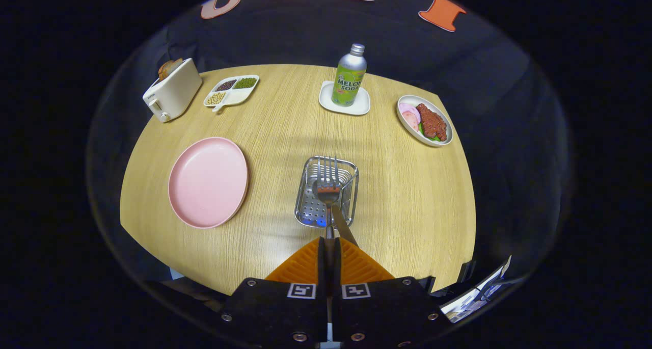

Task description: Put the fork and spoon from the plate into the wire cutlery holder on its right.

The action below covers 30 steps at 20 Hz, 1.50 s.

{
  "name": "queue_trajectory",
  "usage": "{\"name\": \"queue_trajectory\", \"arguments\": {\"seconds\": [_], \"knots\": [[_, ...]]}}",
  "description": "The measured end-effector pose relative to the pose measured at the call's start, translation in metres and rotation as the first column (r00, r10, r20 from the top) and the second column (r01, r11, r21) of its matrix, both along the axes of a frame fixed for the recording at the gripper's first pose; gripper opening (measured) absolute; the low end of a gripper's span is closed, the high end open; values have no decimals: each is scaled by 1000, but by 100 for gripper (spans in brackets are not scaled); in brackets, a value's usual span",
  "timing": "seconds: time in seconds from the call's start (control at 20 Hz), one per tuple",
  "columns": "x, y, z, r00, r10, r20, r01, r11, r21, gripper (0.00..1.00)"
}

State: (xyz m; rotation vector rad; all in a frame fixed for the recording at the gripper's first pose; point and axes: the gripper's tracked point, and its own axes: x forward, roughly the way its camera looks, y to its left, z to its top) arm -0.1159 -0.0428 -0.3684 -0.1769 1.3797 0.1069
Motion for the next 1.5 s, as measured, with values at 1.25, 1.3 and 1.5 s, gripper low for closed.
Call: {"name": "queue_trajectory", "arguments": {"seconds": [1.25,1.3,1.5], "knots": [[131,-3,112,888,-105,448,34,986,163,11],[141,-3,132,853,-114,509,29,985,171,11],[173,-11,223,680,-150,718,12,981,194,13]]}}
